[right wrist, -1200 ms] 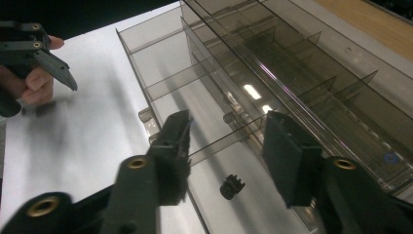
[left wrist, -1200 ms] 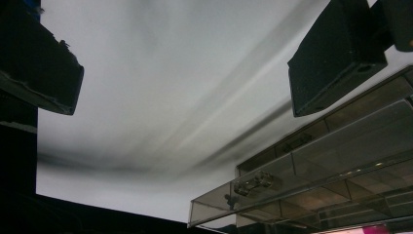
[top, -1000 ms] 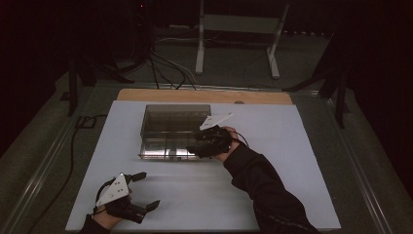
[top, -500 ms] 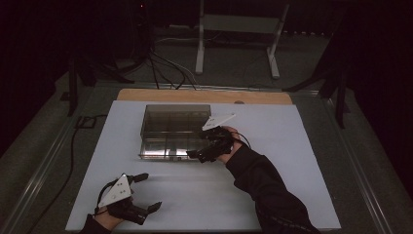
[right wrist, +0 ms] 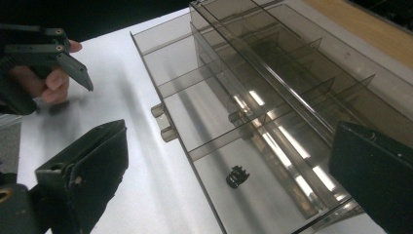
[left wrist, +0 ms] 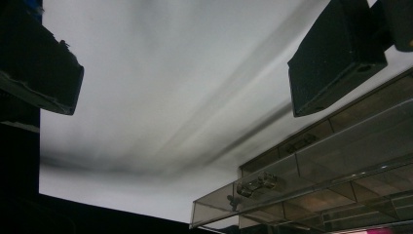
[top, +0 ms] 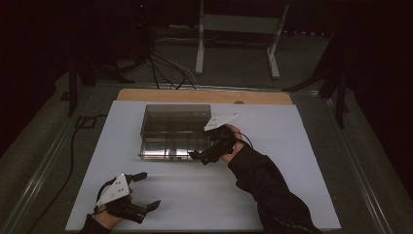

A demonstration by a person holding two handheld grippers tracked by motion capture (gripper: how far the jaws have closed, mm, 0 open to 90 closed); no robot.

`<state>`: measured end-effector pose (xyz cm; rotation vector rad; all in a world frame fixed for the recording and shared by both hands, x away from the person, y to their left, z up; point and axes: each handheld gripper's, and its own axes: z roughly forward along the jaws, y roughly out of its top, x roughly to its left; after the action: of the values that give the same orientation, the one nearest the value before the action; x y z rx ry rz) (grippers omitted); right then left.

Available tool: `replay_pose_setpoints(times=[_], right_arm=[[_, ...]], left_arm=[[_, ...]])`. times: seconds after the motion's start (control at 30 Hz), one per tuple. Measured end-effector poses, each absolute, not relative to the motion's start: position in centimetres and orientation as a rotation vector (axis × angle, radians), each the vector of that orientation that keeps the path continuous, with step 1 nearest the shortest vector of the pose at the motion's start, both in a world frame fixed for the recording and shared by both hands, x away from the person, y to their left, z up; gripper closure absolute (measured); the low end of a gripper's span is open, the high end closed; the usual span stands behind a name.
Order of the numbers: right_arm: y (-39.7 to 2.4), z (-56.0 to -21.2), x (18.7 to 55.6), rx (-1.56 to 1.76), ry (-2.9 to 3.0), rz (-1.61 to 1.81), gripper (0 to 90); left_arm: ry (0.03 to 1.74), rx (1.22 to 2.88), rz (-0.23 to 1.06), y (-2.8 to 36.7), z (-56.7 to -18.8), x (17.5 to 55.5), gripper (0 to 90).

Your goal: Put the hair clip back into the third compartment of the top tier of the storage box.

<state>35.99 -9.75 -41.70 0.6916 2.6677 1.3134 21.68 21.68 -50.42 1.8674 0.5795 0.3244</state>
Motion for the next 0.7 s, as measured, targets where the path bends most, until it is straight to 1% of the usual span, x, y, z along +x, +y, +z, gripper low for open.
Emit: replay_pose_setpoints(times=[0.7], right_arm=[[-11.1,-40.7,35.5,0.737,2.650,1.402,0.9]], left_arm=[[0.574,1.870,0.327,21.7,-50.3,21.6,0.6]])
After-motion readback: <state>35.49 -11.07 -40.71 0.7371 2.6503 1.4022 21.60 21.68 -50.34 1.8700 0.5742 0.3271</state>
